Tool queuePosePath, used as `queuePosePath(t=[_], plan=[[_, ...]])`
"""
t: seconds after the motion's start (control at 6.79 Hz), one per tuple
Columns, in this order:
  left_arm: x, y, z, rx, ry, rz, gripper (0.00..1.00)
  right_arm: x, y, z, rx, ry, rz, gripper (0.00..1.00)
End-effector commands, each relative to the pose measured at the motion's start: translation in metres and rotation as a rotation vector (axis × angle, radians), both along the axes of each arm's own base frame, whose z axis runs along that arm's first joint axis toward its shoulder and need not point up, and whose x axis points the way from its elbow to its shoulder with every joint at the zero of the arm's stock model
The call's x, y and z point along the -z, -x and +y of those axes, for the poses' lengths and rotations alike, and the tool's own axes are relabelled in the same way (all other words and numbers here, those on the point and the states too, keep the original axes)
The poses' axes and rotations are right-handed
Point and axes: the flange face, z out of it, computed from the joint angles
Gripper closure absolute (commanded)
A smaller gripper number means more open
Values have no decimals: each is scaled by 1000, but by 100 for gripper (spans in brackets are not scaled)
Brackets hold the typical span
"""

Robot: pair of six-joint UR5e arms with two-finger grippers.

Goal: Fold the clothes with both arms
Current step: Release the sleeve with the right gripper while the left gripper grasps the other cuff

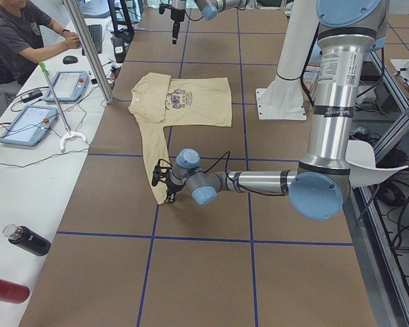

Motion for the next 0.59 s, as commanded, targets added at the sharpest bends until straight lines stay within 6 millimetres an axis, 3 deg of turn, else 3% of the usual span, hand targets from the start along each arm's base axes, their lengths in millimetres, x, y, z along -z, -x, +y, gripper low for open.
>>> queuePosePath(t=[0.0,0.29,0.44], plan=[[7,-1,-1,-9,-9,8,100,0,0,0,1,-1,-2,0],[33,-3,4,-72,-7,82,100,-7,-3,0,-2,7,3,0],[57,11,1,-82,-23,136,100,-16,-20,-3,-16,30,6,0]])
